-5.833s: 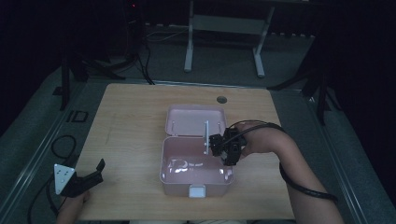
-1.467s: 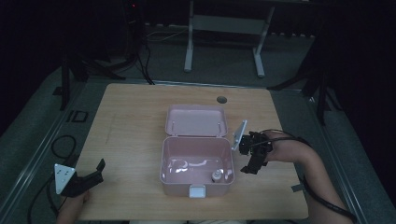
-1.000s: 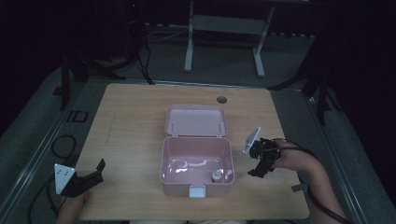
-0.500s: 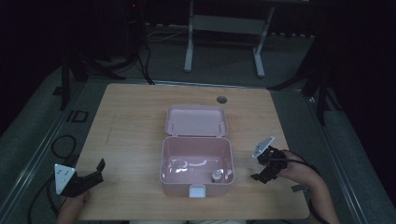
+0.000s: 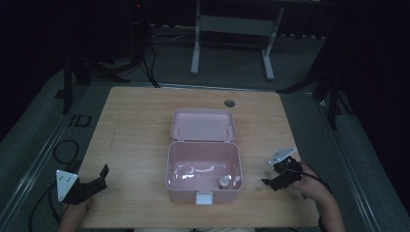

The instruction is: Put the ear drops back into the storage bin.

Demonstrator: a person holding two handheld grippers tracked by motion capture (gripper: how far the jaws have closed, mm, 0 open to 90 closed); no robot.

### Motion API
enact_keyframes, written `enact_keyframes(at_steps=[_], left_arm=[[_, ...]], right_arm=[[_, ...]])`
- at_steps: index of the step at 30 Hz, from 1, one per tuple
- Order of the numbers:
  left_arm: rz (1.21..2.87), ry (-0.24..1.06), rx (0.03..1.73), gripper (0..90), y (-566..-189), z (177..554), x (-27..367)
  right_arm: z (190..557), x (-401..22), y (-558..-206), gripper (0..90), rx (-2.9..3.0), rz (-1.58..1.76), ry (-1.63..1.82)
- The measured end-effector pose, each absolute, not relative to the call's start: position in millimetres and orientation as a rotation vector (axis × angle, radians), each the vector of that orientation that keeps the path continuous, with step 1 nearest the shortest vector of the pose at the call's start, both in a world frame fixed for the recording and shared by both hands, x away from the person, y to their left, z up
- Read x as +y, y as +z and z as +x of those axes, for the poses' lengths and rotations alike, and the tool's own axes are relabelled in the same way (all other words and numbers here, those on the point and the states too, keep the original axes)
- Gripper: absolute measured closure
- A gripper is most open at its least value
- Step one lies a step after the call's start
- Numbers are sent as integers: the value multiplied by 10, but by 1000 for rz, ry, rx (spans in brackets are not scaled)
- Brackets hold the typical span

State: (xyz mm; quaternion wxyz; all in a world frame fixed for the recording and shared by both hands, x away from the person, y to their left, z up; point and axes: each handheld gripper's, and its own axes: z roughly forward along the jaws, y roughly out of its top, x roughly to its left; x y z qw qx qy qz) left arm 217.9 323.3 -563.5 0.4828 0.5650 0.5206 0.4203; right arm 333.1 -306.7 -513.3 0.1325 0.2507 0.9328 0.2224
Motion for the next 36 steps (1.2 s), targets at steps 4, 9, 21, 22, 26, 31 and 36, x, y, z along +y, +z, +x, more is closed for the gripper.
enact_keyframes(at_steps=[4,9,21,22,26,31,36], left_arm=[[1379,1025,1267,9,-5635,2177,3234],[1378,1025,1268,10,-5635,2178,3232],[1380,1027,1267,10,-5635,2178,3232],[1380,1027,1268,10,-5635,2178,3232],[1378,1027,1270,10,-5635,2178,3232],[1376,1026,1270,10,-5635,2179,3232],[1379,1025,1270,10,-5634,2180,3232]], right_arm=[[3312,-3118,-5204,149,2619,799,696],[3286,-3164,-5281,139,2542,875,756],[3239,-3293,-5381,140,2273,1066,906],[3235,-3302,-5388,140,2251,1074,910],[3220,-3341,-5441,138,2186,1119,955],[3205,-3371,-5477,139,2123,1139,956],[3199,-3414,-5495,138,2041,1183,942]])
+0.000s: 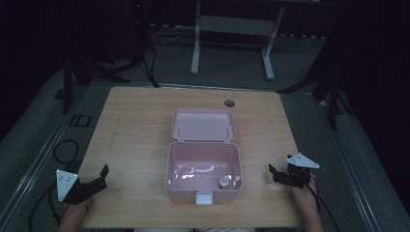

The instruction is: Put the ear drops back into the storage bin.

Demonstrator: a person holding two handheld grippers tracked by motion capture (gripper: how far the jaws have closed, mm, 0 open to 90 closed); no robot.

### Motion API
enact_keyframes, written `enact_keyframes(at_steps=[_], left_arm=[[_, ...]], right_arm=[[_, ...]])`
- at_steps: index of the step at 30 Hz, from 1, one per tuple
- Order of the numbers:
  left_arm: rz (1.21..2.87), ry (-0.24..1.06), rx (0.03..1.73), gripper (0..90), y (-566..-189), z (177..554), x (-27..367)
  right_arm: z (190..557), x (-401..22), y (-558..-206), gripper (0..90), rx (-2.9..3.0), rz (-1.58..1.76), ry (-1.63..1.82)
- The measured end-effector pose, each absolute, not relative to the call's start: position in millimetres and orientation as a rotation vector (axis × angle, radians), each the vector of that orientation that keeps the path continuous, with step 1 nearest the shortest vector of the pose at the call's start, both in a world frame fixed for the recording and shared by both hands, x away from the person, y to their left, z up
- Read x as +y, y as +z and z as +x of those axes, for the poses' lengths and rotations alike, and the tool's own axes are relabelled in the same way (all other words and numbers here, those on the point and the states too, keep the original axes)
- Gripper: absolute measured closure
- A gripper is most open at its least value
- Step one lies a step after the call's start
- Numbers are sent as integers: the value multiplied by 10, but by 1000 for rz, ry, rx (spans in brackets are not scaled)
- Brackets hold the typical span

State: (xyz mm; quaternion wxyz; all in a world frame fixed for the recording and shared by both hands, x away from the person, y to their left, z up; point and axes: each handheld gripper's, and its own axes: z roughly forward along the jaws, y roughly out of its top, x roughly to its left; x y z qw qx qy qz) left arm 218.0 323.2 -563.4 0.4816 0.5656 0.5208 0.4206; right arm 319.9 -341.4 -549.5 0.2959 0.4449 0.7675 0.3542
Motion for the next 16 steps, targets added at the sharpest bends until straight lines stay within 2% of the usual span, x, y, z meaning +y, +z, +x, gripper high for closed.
enact_keyframes(at_steps=[16], left_arm=[[1378,1024,1275,10,-5634,2184,3234]], right_arm=[[3205,-3483,-5538,138,1937,1292,932]])
